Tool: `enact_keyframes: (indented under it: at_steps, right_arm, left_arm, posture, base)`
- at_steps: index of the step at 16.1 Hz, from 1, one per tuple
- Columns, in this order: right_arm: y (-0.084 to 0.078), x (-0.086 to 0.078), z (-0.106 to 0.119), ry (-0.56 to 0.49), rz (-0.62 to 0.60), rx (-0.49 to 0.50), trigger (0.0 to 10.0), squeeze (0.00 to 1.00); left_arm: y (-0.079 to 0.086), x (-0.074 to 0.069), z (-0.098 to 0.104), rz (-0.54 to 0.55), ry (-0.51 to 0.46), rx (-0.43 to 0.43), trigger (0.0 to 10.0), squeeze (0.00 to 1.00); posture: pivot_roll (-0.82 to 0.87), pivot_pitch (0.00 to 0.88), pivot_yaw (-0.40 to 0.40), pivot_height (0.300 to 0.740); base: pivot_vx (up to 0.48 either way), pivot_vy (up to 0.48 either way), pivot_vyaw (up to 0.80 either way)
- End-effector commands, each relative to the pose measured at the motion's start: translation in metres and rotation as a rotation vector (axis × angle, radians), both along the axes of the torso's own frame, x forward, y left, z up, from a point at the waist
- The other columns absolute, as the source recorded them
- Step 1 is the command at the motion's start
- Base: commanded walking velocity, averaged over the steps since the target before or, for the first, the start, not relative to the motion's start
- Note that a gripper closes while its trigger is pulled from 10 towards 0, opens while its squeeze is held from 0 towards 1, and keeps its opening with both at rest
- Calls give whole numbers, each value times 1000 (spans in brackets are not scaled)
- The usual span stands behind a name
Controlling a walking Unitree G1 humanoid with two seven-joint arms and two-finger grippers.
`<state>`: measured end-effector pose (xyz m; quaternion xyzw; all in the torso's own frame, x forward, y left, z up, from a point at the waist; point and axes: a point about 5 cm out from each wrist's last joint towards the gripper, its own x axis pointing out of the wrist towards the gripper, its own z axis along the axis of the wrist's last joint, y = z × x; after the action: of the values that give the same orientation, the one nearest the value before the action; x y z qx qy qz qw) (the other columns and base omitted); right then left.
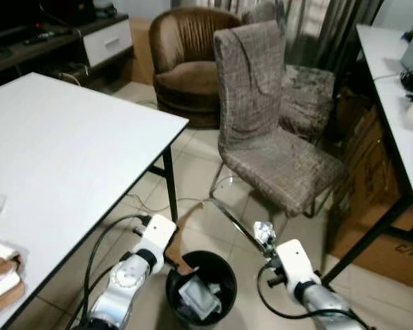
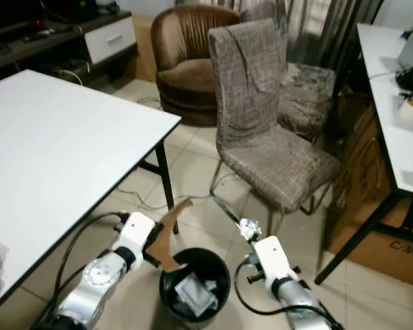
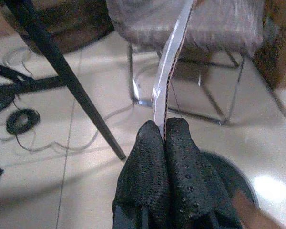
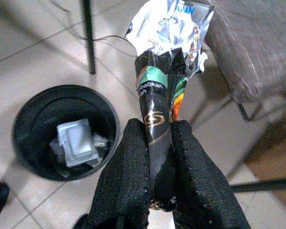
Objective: Picking trash to rubbish bin
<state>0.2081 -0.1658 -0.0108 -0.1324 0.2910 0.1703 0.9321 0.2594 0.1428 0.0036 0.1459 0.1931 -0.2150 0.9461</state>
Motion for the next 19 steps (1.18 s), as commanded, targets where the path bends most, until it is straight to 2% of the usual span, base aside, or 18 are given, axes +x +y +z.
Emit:
enact_keyframes:
  at_steps: [1, 3, 6, 7, 9, 10, 11, 12, 16, 19]
  right_arm:
    - [6, -7, 7, 32, 131, 8, 10000, 0]
    - [4, -15, 10, 65, 197, -1, 10000, 0]
    - [1, -17, 19, 66, 210, -5, 10000, 0]
    - [0, -21, 23, 79, 217, 5, 10000, 0]
    - [0, -26, 26, 97, 236, 3, 10000, 0]
    - [-2, -31, 28, 111, 239, -1, 10000, 0]
    - [-2, -31, 28, 114, 234, 1, 10000, 0]
    - [-3, -32, 29, 120, 232, -2, 10000, 0]
    - [-1, -32, 29, 129, 230, -5, 10000, 0]
    - [0, -31, 30, 133, 224, -8, 10000, 0]
  left_arm:
    - [-3, 9, -2, -14, 30, 24, 10000, 0]
    - [-8, 16, -2, -20, 43, 45, 10000, 0]
    - [-19, 29, 2, -1, 46, 1, 10000, 0]
    - [-28, 34, 5, -9, 43, -21, 10000, 0]
    - [-34, 36, 6, -25, 41, -11, 10000, 0]
    - [-38, 40, 8, -26, 36, -9, 10000, 133]
    - [-39, 41, 9, -26, 35, -12, 10000, 686]
    - [-41, 42, 10, -26, 38, -28, 10000, 1000]
    - [-44, 44, 11, -29, 44, -63, 10000, 1000]
    - [-49, 42, 11, -36, 55, -135, 10000, 1000]
  posture:
    - [-103, 0, -15, 740]
    - [-109, 0, -11, 740]
    - [-131, 0, 2, 740]
    - [-142, 0, 7, 740]
    - [-146, 0, 10, 740]
    - [-152, 0, 15, 740]
    - [-151, 0, 16, 740]
    - [-152, 0, 16, 740]
    - [-145, 0, 15, 740]
    - [-150, 0, 15, 740]
  base:
    - [0, 0, 0]
    - [0, 0, 0]
    - [0, 0, 0]
    - [0, 0, 0]
    - [0, 0, 0]
    - [0, 0, 0]
    - [0, 0, 0]
    - [0, 0, 0]
    - [0, 0, 0]
    - [0, 0, 0]
